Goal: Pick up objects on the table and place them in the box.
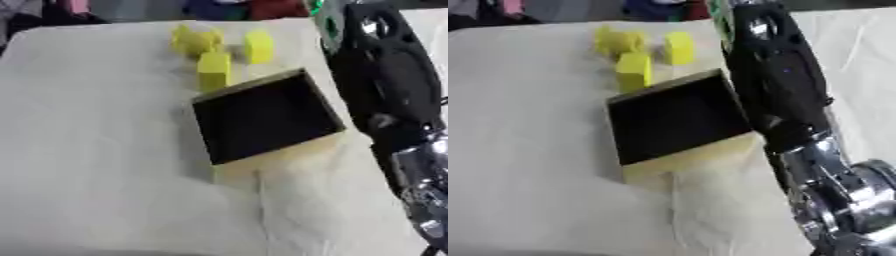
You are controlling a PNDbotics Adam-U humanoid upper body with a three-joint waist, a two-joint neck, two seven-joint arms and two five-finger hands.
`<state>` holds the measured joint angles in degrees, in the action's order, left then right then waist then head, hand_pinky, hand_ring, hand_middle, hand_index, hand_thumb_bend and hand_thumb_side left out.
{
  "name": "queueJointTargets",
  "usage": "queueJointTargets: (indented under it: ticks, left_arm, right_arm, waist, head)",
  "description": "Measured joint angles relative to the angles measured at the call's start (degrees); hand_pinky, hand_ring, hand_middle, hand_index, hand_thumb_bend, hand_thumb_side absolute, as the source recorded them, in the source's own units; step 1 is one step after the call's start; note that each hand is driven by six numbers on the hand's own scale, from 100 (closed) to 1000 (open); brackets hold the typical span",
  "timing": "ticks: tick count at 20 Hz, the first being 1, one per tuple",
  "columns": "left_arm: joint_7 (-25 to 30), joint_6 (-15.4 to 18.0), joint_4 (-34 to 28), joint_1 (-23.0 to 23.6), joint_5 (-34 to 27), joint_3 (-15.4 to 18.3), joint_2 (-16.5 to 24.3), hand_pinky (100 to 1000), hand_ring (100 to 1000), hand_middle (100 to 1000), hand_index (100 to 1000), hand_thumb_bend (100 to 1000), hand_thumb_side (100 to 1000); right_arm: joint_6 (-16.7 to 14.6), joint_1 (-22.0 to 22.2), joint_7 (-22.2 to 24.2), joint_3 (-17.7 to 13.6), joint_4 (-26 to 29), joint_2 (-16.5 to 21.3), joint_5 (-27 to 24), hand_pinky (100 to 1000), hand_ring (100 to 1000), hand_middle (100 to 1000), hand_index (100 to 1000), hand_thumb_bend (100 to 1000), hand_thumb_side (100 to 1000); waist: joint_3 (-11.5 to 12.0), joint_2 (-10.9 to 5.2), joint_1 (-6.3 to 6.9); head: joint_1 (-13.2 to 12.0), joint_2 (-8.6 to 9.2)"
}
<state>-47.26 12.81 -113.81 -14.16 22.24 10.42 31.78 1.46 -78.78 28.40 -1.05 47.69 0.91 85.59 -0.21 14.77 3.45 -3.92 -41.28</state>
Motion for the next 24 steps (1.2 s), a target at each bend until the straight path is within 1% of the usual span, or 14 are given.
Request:
queueJointTargets:
  ticks: [1,2,3,4,5,8,11,12,13,16,17,19,21,24]
  left_arm:
    - [0.0,0.0,0.0,0.0,0.0,0.0,0.0,727,723,746,947,180,639]
    - [0.0,0.0,0.0,0.0,0.0,0.0,0.0,727,723,746,947,180,639]
    - [0.0,0.0,0.0,0.0,0.0,0.0,0.0,727,723,746,947,179,639]
    - [0.0,0.0,0.0,0.0,0.0,0.0,0.0,727,723,746,947,179,639]
    - [0.0,0.0,0.0,0.0,0.0,0.0,0.0,726,723,746,947,177,640]
    - [0.1,0.0,0.0,0.0,0.0,0.0,0.0,726,723,746,947,175,640]
    - [0.1,0.0,0.0,0.0,0.0,0.0,0.1,726,723,746,947,173,639]
    - [0.2,-0.1,0.0,0.0,0.0,0.0,0.1,726,723,746,947,173,638]
    - [0.2,-0.1,0.0,0.0,0.0,0.0,0.1,726,723,746,947,172,638]
    - [0.2,-0.1,0.0,0.0,0.0,-0.1,0.1,726,724,746,947,170,638]
    - [0.2,-0.1,0.0,0.0,0.0,-0.1,0.1,725,724,746,947,169,637]
    - [0.2,-0.1,0.0,0.0,0.0,-0.1,0.1,725,725,746,947,169,636]
    - [0.3,-0.2,0.0,0.0,0.0,-0.2,0.1,725,725,746,947,169,634]
    - [0.3,-0.2,0.0,0.0,0.0,-0.3,0.1,725,725,746,947,166,627]
  right_arm:
    - [-0.2,-0.1,1.0,0.0,-0.4,0.0,0.2,880,951,900,1000,142,1000]
    - [-0.3,-0.3,1.9,0.0,-0.7,0.0,0.5,880,952,900,1000,150,1000]
    - [-0.5,-0.4,2.9,0.0,-1.1,0.0,0.7,881,952,900,1000,179,994]
    - [-0.8,-0.5,3.7,0.0,-1.5,0.0,1.0,876,952,900,1000,179,994]
    - [-1.0,-0.6,4.4,0.0,-1.9,0.0,1.2,880,953,894,1000,248,933]
    - [-2.0,-1.5,6.1,0.1,-4.4,0.5,1.7,881,952,884,1000,297,878]
    - [-2.9,-2.0,6.6,0.4,-7.2,1.0,2.2,883,955,877,1000,347,785]
    - [-3.2,-2.0,6.8,0.5,-8.1,1.0,2.4,883,955,879,1000,354,765]
    - [-3.4,-2.1,6.9,0.6,-8.8,1.1,2.7,882,957,884,1000,363,726]
    - [-3.8,-2.3,7.3,0.7,-10.2,1.4,3.8,880,953,890,1000,363,670]
    - [-3.9,-2.4,7.4,0.7,-10.4,1.4,4.1,878,950,893,1000,363,616]
    - [-3.7,-2.5,7.8,0.7,-10.7,1.5,4.8,881,949,905,1000,348,555]
    - [-3.3,-2.7,8.3,0.7,-10.8,1.5,5.4,884,951,925,1000,347,516]
    - [-2.7,-2.9,9.2,0.8,-10.9,1.5,6.1,891,948,949,1000,362,436]
  waist:
    - [0.0,0.0,0.0]
    - [0.0,0.0,0.0]
    - [0.0,0.0,0.0]
    - [0.0,0.0,0.0]
    - [0.0,0.0,0.0]
    - [-0.1,-0.01,-0.02]
    - [-0.2,-0.01,-0.02]
    - [-0.2,-0.01,-0.01]
    - [-0.2,-0.01,0.0]
    - [-0.3,-0.02,0.0]
    - [-0.4,-0.02,0.0]
    - [-0.5,-0.02,-0.04]
    - [-0.5,-0.05,-0.07]
    - [-0.6,-0.21,-0.15]
  head:
    - [0.0,0.0]
    - [0.0,0.0]
    - [0.0,0.0]
    - [0.0,0.0]
    - [0.0,0.0]
    - [-0.1,0.0]
    - [-0.3,0.0]
    - [-0.4,0.0]
    - [-0.5,0.0]
    - [-0.6,0.0]
    - [-0.7,0.0]
    - [-0.8,0.0]
    - [-0.9,0.0]
    - [-1.0,0.0]
